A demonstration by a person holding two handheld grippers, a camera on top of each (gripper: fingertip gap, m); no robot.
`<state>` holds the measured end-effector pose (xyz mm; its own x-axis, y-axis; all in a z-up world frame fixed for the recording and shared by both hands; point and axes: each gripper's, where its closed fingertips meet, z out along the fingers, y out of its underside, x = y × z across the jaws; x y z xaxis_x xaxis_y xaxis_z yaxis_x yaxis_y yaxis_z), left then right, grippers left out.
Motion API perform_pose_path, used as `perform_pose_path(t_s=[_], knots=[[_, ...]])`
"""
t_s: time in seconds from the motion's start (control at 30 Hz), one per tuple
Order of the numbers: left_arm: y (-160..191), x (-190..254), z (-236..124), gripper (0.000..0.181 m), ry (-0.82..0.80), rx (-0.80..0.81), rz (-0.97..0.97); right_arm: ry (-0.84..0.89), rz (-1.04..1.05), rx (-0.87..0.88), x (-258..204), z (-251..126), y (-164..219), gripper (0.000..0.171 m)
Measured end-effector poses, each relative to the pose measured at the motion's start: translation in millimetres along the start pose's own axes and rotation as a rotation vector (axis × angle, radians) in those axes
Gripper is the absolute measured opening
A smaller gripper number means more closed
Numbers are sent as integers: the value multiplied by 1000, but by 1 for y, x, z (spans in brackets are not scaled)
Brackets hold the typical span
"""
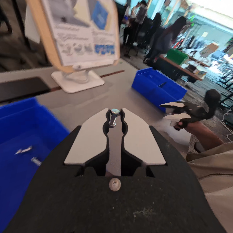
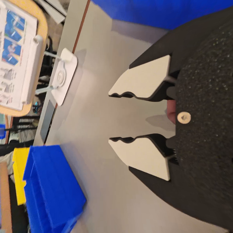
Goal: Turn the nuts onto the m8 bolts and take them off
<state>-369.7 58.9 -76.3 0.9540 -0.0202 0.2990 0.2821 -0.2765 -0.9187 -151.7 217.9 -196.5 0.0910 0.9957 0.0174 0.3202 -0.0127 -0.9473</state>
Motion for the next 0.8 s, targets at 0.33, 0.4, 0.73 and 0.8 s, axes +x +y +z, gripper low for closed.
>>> perform_pose_path(t_s=[0.33,0.4,0.73,0.8], knots=[[65,127,45,15,205,103,64,-200,-152,15,-67,3,-9,55],[75,137,50,15,218,81,76,-221,-134,24,-75,2,-7,55],[62,176,50,15,486,175,-95,-389,-97,155,-123,-7,-45,49],[63,179,53,15,512,171,-125,-404,-131,226,-131,-12,-61,43]])
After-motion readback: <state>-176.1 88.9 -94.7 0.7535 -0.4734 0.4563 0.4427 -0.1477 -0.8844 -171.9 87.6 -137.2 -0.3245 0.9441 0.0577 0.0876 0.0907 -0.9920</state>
